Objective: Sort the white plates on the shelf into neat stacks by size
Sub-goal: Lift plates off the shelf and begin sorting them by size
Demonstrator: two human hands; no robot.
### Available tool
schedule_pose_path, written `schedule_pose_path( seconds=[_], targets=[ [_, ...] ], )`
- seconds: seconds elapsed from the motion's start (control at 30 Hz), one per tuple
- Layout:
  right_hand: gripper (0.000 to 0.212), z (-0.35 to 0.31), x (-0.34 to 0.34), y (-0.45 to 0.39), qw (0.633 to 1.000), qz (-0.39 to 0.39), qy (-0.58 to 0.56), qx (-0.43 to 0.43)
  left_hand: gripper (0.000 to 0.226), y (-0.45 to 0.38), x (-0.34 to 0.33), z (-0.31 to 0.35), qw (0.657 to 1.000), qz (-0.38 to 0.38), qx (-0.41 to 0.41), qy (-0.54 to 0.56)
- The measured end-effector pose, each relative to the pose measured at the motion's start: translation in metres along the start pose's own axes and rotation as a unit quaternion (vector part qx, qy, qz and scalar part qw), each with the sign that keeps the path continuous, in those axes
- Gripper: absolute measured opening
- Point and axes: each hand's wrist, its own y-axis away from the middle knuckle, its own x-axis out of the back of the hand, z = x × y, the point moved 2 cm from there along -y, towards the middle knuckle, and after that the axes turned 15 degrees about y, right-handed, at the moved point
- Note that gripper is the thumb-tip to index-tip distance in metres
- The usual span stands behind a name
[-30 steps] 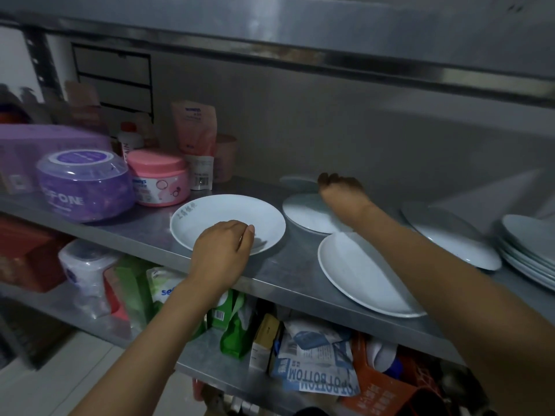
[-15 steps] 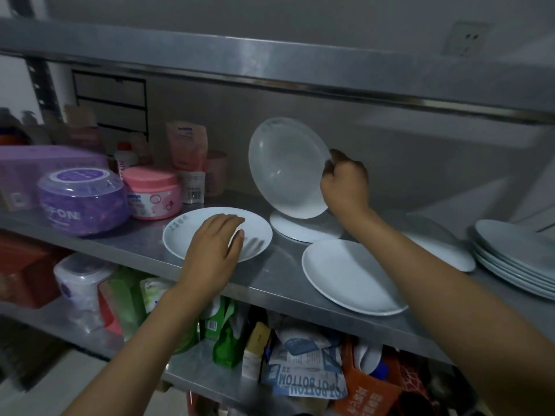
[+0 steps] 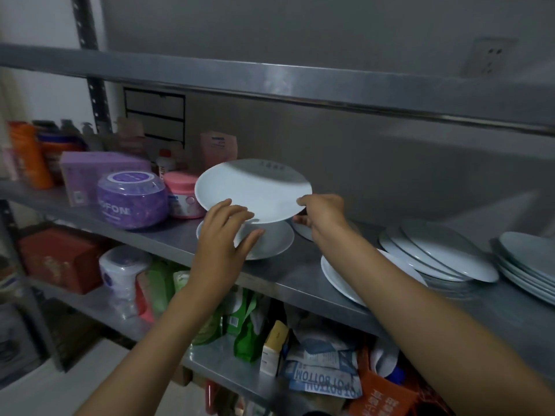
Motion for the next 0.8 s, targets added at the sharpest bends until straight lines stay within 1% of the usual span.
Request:
schedule_pose_path(
  seconds=[0.03, 0.1, 0.2, 0.27, 0.3, 0.33, 0.37, 0.5, 0.57, 0.67, 0.8],
  targets=[
    [0.017, 0.003, -0.006, 0.002, 1.0, -0.008, 0.002, -0.002, 0.027, 0.0, 0.006, 0.0, 1.0, 0.017, 0.001, -0.004],
    [0.015, 0.007, -0.015, 0.008, 0.999, -0.025, 0.031, 0.023, 0.026, 0.001, 0.019, 0.0, 0.999, 0.037, 0.003, -0.016],
    [0.018, 0.012, -0.026, 0.011, 0.992, -0.068, 0.087, 0.059, 0.026, 0.006, 0.033, -0.003, 0.999, 0.048, 0.018, -0.014],
    [0.031, 0.016, -0.03, 0.011, 0.976, -0.075, 0.181, 0.097, 0.023, 0.009, 0.041, -0.006, 0.998, 0.057, 0.031, -0.016],
    [0.04, 0.019, -0.031, 0.01, 0.958, -0.057, 0.249, 0.132, 0.022, 0.01, 0.044, -0.008, 0.998, 0.058, 0.035, -0.019],
    [0.043, 0.021, -0.03, 0.009, 0.933, -0.033, 0.315, 0.17, 0.02, 0.011, 0.046, -0.01, 0.998, 0.054, 0.035, -0.022],
    [0.042, 0.022, -0.03, 0.01, 0.908, -0.015, 0.367, 0.199, 0.02, 0.012, 0.048, -0.011, 0.998, 0.048, 0.032, -0.024],
    [0.047, 0.028, -0.027, 0.013, 0.822, 0.001, 0.486, 0.296, 0.018, 0.018, 0.048, -0.017, 0.999, 0.008, 0.028, -0.027],
    [0.047, 0.031, -0.027, 0.011, 0.795, 0.006, 0.515, 0.321, 0.017, 0.021, 0.045, -0.022, 0.999, -0.004, 0.035, -0.023],
    [0.046, 0.036, -0.026, 0.006, 0.784, 0.016, 0.53, 0.323, 0.016, 0.024, 0.041, -0.027, 0.999, -0.017, 0.049, -0.013],
    [0.046, 0.039, -0.024, 0.006, 0.786, 0.015, 0.532, 0.314, 0.016, 0.028, 0.035, -0.034, 0.998, -0.029, 0.05, -0.012]
  ],
)
